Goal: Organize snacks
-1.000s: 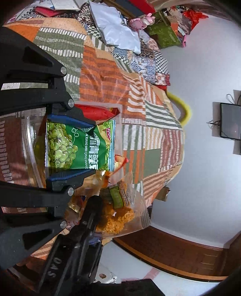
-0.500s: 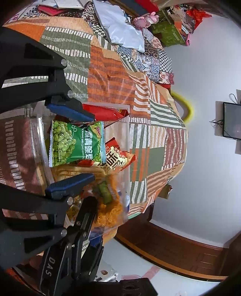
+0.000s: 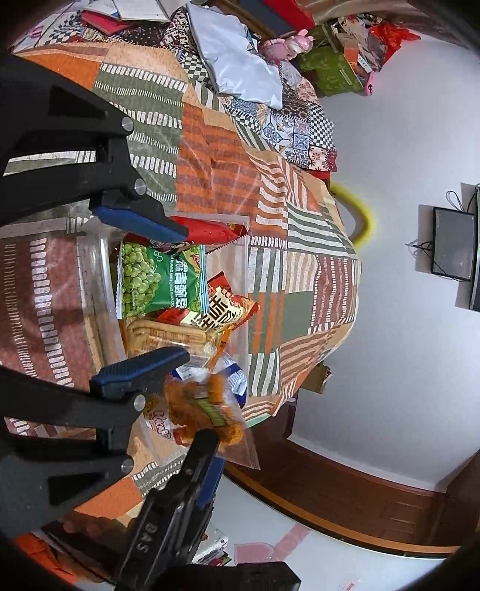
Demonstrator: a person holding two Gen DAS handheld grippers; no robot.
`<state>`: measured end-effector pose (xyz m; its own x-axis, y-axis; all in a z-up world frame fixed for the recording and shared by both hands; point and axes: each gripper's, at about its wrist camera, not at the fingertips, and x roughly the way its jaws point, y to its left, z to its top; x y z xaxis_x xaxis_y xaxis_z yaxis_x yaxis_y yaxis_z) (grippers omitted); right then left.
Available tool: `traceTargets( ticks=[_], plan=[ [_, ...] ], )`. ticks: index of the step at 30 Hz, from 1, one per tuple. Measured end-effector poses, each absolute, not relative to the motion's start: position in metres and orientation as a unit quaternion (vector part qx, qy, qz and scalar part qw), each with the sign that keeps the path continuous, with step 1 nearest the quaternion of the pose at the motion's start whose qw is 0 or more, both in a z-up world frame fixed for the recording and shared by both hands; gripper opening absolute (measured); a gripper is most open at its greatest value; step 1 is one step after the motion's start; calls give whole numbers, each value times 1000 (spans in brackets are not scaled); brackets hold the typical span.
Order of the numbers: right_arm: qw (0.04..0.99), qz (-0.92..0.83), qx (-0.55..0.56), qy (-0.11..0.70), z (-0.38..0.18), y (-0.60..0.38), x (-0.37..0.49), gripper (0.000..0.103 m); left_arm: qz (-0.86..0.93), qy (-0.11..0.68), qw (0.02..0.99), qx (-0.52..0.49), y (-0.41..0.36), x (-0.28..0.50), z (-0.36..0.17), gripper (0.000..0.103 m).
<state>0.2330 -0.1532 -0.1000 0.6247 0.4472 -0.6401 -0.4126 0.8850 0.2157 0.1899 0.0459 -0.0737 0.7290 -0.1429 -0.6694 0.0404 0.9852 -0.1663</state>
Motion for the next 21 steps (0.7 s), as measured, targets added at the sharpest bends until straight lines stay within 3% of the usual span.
traceTargets(
  ticks=[12,21],
  plan=[
    [901,222,23,372,-111,-156,243,52,-51,368,926,-65,41,192,-77,58],
    [914,256,16,314,-65,-164,201,55,-63,311,946,-67,35,161,-40,58]
  ],
)
